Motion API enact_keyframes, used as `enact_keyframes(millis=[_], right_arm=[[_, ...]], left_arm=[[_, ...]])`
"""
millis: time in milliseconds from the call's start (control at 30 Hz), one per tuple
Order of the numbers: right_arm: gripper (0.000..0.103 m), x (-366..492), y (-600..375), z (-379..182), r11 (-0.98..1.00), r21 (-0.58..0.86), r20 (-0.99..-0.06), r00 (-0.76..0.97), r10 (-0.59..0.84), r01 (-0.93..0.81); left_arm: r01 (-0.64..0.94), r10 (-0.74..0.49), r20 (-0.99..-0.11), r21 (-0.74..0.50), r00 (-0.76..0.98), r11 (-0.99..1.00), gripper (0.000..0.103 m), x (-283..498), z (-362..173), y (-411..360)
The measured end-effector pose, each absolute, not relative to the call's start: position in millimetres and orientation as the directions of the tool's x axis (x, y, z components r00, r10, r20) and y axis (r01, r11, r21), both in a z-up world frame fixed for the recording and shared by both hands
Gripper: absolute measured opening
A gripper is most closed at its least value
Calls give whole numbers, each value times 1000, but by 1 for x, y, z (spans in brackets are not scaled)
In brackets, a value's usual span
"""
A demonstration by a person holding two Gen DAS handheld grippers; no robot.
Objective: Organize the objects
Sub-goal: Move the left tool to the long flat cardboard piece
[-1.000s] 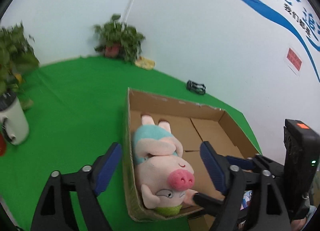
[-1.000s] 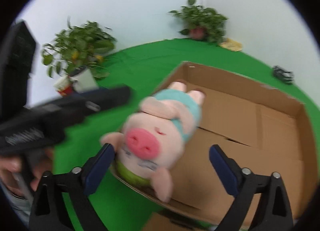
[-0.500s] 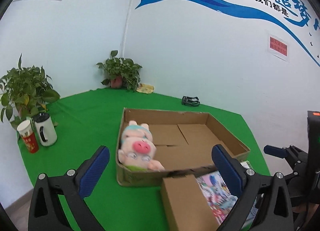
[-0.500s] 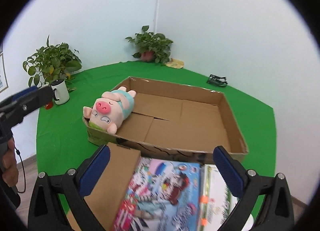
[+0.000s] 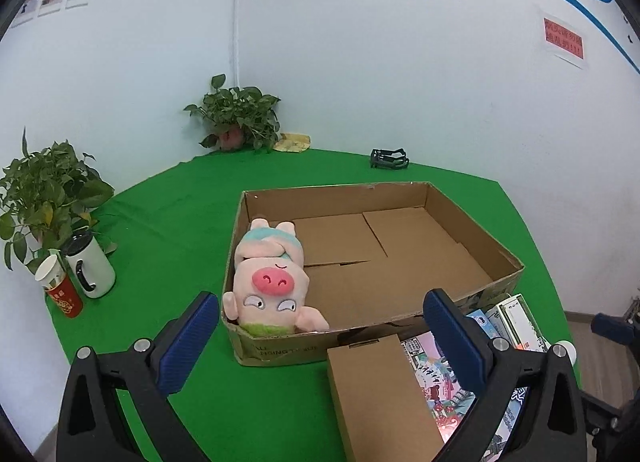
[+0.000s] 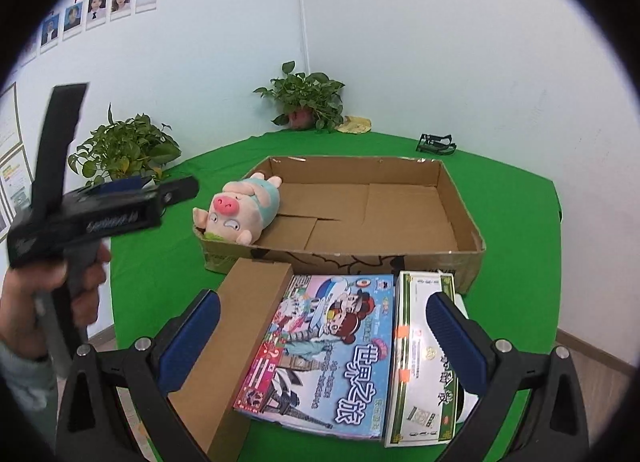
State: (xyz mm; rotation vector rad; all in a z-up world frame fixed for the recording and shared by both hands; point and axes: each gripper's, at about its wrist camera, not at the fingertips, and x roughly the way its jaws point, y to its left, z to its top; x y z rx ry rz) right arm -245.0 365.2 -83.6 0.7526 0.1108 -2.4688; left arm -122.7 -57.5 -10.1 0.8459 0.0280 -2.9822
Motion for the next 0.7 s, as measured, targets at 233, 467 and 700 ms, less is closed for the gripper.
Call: enact_keyframes(millis=[233,467,700], right_arm=[[102,-247,339,-132,-808,167,-661,-545,-517,565],[102,-209,309,-150,-738,188,-704,-435,-562,648],[102,-170,287,-166,-712,158,-738,-397,-546,685]], left_arm=[[17,71,-582,-144,-810,-989,103,-130,-39,-81],[-49,300,-684,-360,-666,-931,101,-91,-105,-94],[-115,518,-626,-567,-583,-815,94,-61,-150,-94]])
